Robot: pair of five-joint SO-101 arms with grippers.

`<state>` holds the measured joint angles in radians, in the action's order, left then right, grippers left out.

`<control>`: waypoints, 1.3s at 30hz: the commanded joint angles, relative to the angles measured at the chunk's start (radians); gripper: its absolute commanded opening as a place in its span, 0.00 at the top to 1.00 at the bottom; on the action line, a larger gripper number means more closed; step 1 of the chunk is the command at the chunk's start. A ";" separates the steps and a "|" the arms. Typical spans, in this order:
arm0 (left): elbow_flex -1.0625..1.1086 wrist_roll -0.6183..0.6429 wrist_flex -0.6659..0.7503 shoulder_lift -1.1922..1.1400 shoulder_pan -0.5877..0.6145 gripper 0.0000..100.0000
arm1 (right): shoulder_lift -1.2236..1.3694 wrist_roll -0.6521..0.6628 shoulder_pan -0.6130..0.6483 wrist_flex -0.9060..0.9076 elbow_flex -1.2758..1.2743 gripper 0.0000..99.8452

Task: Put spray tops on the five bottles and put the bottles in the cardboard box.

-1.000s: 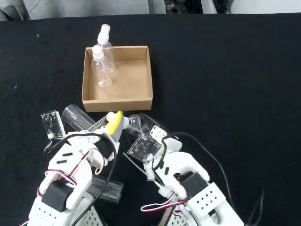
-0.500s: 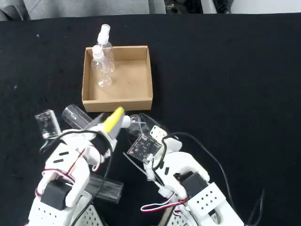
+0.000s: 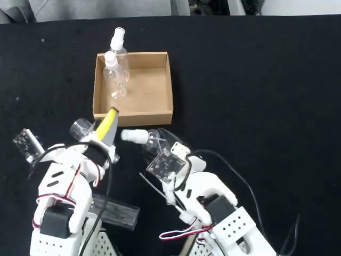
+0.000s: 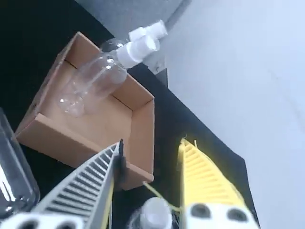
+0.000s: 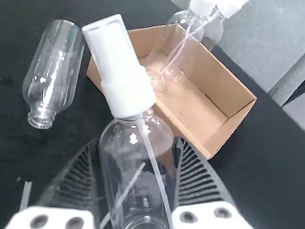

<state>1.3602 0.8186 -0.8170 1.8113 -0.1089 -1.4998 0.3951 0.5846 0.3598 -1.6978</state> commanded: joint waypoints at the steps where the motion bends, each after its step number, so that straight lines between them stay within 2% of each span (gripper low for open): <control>1: -0.061 0.025 0.005 0.012 0.056 0.83 | -0.022 -0.071 0.011 -0.066 0.002 0.99; 5: -0.053 0.023 0.005 0.012 0.070 0.83 | -0.022 -0.127 0.012 -0.098 0.002 0.99; 11: -0.016 0.021 0.005 0.012 0.059 0.83 | -0.022 -0.279 0.012 -0.161 0.002 0.99; 16: 0.028 0.008 0.006 0.012 -0.004 0.82 | -0.022 -0.284 0.015 -0.167 0.004 0.99; 23: 0.082 -0.104 0.006 0.012 -0.154 0.83 | -0.022 -0.284 0.015 -0.181 0.002 0.99; 33: 0.082 -0.112 0.006 0.012 -0.163 0.82 | -0.022 -0.282 0.060 -0.141 0.002 0.99; 39: 0.082 -0.193 -0.003 0.012 -0.182 0.83 | -0.022 -0.270 0.071 -0.123 0.002 0.99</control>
<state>1.4553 0.6651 -0.8186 1.8113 -0.2624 -1.4998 0.1158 0.6199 0.2294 -1.6978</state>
